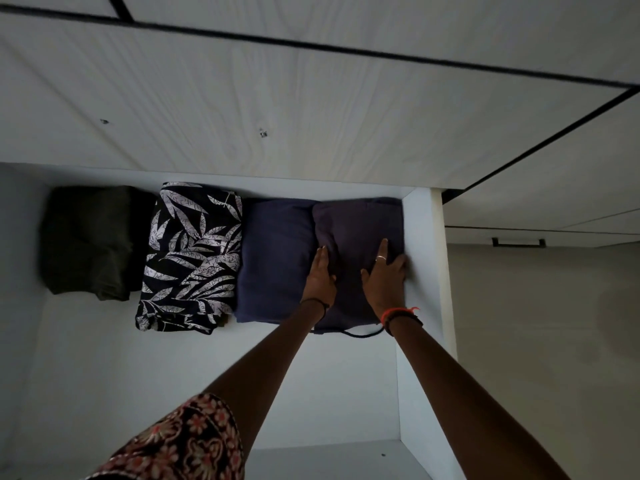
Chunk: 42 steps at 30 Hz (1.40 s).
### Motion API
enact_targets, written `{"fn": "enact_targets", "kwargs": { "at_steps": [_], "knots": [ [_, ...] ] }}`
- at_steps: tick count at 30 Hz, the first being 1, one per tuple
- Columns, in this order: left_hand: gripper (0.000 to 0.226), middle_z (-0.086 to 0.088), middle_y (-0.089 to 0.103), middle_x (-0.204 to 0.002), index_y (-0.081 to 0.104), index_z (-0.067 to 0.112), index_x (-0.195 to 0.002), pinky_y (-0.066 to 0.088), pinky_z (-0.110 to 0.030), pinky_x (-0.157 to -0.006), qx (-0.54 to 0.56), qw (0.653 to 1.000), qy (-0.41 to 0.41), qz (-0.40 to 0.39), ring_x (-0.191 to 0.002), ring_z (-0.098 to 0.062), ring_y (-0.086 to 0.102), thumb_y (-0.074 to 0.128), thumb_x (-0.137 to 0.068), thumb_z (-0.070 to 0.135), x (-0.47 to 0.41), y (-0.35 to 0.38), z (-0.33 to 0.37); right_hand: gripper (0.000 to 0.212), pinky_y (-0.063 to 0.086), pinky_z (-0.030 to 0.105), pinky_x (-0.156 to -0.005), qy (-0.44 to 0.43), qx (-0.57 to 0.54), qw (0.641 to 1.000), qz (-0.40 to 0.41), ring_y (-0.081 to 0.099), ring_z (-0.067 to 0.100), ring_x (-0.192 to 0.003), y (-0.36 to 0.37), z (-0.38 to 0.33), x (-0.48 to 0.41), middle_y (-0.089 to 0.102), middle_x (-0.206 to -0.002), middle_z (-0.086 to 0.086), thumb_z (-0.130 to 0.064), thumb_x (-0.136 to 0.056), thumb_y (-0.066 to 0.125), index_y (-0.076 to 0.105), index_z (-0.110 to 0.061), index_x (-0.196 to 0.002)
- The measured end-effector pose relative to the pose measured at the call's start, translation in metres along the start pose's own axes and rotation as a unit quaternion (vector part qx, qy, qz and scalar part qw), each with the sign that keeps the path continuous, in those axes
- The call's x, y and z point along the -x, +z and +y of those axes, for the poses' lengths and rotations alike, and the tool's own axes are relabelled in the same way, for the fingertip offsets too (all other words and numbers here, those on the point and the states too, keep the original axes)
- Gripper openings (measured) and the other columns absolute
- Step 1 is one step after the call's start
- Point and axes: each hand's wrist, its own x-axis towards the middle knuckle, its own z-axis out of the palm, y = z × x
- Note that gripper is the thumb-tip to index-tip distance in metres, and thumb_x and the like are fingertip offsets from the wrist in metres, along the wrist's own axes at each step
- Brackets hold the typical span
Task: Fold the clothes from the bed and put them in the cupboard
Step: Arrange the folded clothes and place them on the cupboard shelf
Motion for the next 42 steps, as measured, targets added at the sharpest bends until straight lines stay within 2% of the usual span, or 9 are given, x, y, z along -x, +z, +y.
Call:
{"fn": "enact_targets", "kwargs": {
  "at_steps": [4,11,16,18,21,23,31,37,42],
  "knots": [
    [0.062,-0.009,0.014,-0.157,0.02,0.008,-0.148,0.014,-0.019,-0.111,0.011,1.0,0.002,0.013,-0.145,-0.02,0.015,0.044,-0.092,-0.002,0.028,-0.008,0.006,0.074,0.027,0.048,-0.114,-0.008,0.001,1.0,-0.001,0.017,0.041,-0.141,-0.011,0.002,0.028,0.013,-0.152,0.029,-0.023,-0.095,0.053,0.008,-0.013,-0.152],
    [0.052,-0.008,0.03,-0.152,0.033,0.009,-0.144,0.022,-0.025,-0.112,-0.023,0.997,-0.019,0.077,-0.141,-0.021,0.026,0.046,-0.094,0.005,0.1,-0.051,0.002,0.057,0.03,0.044,-0.111,-0.055,0.04,0.997,-0.035,0.027,0.037,-0.139,-0.025,-0.017,0.102,0.026,-0.15,0.024,-0.025,-0.098,0.046,0.025,-0.012,-0.149],
    [0.05,-0.009,0.034,-0.15,0.035,0.008,-0.143,0.027,-0.031,-0.111,-0.064,0.986,-0.043,0.146,-0.138,-0.023,0.033,0.049,-0.096,0.013,0.168,-0.094,-0.002,0.053,0.053,0.049,-0.085,-0.135,0.038,0.989,-0.038,0.058,0.045,-0.106,-0.03,-0.05,0.161,0.056,-0.121,0.029,-0.01,-0.071,0.078,0.061,-0.004,-0.121],
    [0.051,-0.01,0.033,-0.151,0.033,0.007,-0.144,0.026,-0.033,-0.113,-0.074,0.981,-0.062,0.166,-0.139,-0.024,0.031,0.049,-0.096,0.018,0.196,-0.109,-0.004,0.053,0.051,0.046,-0.089,-0.16,0.035,0.986,-0.036,0.056,0.041,-0.111,-0.038,-0.066,0.188,0.054,-0.126,0.026,-0.014,-0.075,0.075,0.058,-0.008,-0.125],
    [0.052,-0.012,0.035,-0.149,0.034,0.007,-0.143,0.029,-0.037,-0.113,-0.084,0.971,-0.087,0.205,-0.137,-0.025,0.034,0.05,-0.096,0.02,0.24,-0.131,-0.008,0.053,0.037,0.039,-0.106,-0.205,0.056,0.975,-0.067,0.039,0.033,-0.132,-0.051,-0.093,0.227,0.035,-0.146,0.019,-0.02,-0.092,0.056,0.041,-0.015,-0.142],
    [0.052,-0.013,0.036,-0.148,0.035,0.005,-0.142,0.03,-0.038,-0.113,-0.076,0.963,-0.108,0.233,-0.136,-0.026,0.035,0.051,-0.095,0.022,0.27,-0.145,-0.01,0.051,0.03,0.034,-0.111,-0.227,0.049,0.969,-0.084,0.03,0.029,-0.138,-0.056,-0.107,0.25,0.026,-0.152,0.015,-0.021,-0.096,0.049,0.035,-0.017,-0.145],
    [0.054,-0.014,0.033,-0.149,0.034,0.006,-0.142,0.029,-0.04,-0.112,-0.012,0.921,-0.178,0.346,-0.135,-0.029,0.036,0.048,-0.096,0.032,0.386,-0.203,-0.03,0.045,0.031,0.031,-0.109,-0.345,0.058,0.929,-0.121,0.031,0.026,-0.138,-0.064,-0.159,0.338,0.024,-0.153,0.015,-0.016,-0.097,0.043,0.038,-0.013,-0.142],
    [0.051,-0.02,0.043,-0.142,0.042,-0.001,-0.136,0.032,-0.04,-0.109,0.061,0.854,-0.229,0.463,-0.129,-0.033,0.043,0.055,-0.094,0.025,0.494,-0.249,-0.072,0.043,0.034,0.03,-0.105,-0.447,0.094,0.877,-0.151,0.036,0.025,-0.133,-0.048,-0.205,0.435,0.029,-0.15,0.012,-0.014,-0.097,0.04,0.042,-0.014,-0.139],
    [0.053,-0.018,0.036,-0.147,0.037,0.002,-0.139,0.025,-0.039,-0.113,0.112,0.796,-0.268,0.531,-0.136,-0.03,0.034,0.052,-0.095,0.027,0.59,-0.265,-0.118,0.044,0.034,0.029,-0.106,-0.524,0.117,0.825,-0.175,0.037,0.025,-0.131,-0.02,-0.24,0.534,0.031,-0.147,0.01,-0.014,-0.096,0.042,0.043,-0.013,-0.139]
  ]
}}
